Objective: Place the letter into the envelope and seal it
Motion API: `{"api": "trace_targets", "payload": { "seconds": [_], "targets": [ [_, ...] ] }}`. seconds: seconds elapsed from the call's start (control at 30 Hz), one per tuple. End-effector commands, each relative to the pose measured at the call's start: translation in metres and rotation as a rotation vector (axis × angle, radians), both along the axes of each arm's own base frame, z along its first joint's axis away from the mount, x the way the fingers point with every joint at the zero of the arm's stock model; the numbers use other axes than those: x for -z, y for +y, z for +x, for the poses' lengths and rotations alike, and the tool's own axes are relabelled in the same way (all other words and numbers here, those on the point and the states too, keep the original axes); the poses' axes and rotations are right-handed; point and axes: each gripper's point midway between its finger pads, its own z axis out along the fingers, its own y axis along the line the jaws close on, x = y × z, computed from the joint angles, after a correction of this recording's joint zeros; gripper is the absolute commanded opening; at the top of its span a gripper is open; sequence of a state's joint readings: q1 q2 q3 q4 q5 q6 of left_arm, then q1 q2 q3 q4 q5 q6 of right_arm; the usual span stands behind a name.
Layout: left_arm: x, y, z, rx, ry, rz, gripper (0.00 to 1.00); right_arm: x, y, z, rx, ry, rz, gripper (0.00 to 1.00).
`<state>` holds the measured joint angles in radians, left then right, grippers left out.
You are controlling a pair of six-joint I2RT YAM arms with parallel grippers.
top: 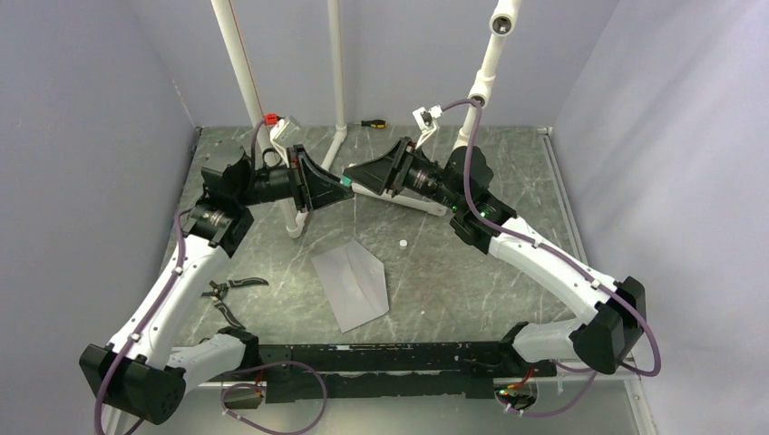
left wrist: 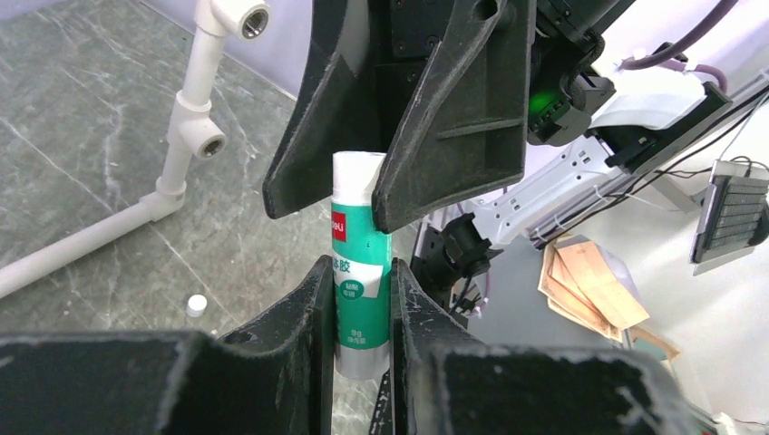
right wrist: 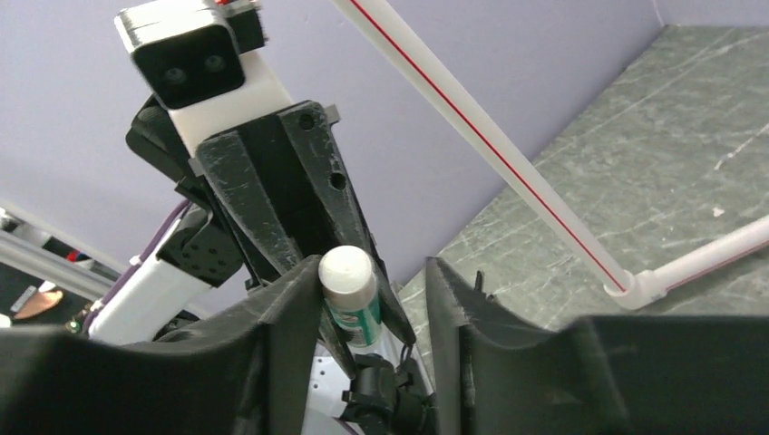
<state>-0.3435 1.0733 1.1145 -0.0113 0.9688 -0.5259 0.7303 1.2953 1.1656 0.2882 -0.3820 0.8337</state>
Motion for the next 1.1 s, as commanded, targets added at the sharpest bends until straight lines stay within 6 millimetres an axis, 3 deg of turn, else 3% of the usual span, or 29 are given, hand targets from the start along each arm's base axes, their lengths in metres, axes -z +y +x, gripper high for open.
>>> {"api": "trace_targets", "payload": {
  "seconds": [0.0, 0.1, 0.17, 0.2, 0.23, 0.33, 0.53, 0.8, 0.97, 1.07],
  "targets": [
    [-0.016, -0.002, -0.01, 0.045, -0.048, -0.035, 0.04, -0.034, 0.002, -0.009, -0.044, -0.08, 0.069, 0.39],
    [-0.012, -0.001, -0.01, 0.04, -0.022, -0.013, 0.11, -0.037, 0.0, -0.007, -0.032, -0.091, 0.064, 0.13],
    [-0.001, 0.003, -0.011, 0.019, 0.041, 0.062, 0.32, -0.035, -0.001, -0.007, -0.029, -0.103, 0.032, 0.01],
    [0.001, 0.006, -0.012, 0.008, 0.047, 0.094, 0.41, -0.035, -0.003, -0.007, -0.026, -0.122, 0.008, 0.0],
    [-0.002, 0.009, -0.013, 0.003, 0.033, 0.122, 0.57, -0.033, -0.004, -0.008, -0.032, -0.138, -0.012, 0.0],
    [-0.002, 0.012, -0.02, 0.022, 0.05, 0.165, 0.69, -0.024, -0.009, -0.013, -0.087, -0.18, -0.08, 0.0],
    [-0.001, 0.005, -0.029, 0.125, 0.09, 0.13, 0.66, -0.02, -0.007, -0.032, -0.25, -0.23, -0.127, 0.0],
    [0.003, -0.003, -0.017, 0.133, 0.121, 0.086, 0.6, -0.02, 0.002, -0.042, -0.364, -0.246, -0.118, 0.0],
    [0.001, -0.005, -0.016, 0.144, 0.135, 0.049, 0.51, -0.02, 0.004, -0.044, -0.38, -0.254, -0.11, 0.0],
    [0.002, -0.007, -0.015, 0.156, 0.152, 0.038, 0.38, -0.02, 0.006, -0.044, -0.393, -0.255, -0.101, 0.0]
  ]
}}
